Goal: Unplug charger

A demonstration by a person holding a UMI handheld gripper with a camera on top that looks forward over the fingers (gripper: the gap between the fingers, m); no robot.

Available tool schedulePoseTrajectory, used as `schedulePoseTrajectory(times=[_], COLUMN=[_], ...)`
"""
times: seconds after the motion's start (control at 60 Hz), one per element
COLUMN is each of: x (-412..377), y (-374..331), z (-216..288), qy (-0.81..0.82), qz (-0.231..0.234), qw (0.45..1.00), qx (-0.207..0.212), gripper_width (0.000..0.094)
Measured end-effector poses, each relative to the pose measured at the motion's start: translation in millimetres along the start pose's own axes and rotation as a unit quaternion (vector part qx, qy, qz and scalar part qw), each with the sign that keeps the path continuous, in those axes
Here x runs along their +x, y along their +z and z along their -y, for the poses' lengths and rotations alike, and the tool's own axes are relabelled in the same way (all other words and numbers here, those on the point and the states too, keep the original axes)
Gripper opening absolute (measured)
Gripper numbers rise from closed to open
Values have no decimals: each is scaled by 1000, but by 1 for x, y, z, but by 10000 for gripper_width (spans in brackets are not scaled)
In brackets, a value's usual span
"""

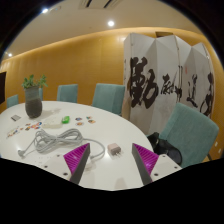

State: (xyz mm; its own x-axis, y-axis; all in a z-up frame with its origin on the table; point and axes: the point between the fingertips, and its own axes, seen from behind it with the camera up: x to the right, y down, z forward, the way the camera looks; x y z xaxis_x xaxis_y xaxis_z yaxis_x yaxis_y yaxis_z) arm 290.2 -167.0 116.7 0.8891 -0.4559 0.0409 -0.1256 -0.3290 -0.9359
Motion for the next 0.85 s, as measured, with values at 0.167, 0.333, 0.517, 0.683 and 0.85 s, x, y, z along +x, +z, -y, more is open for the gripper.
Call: schedulePoseTrajectory(times=[0.167, 0.333, 0.517, 0.683, 0.85], x=[-10, -11, -14, -12, -11], y=[-73, -129, -163, -179, -185], z=[4, 1, -8, -14, -14], qy=[2, -20, -25, -33, -34], qz=[11, 4, 6, 8, 6], qw=[1000, 999, 999, 999, 998], qx=[20, 36, 39, 42, 44], gripper_width=[875, 872, 873, 871, 871])
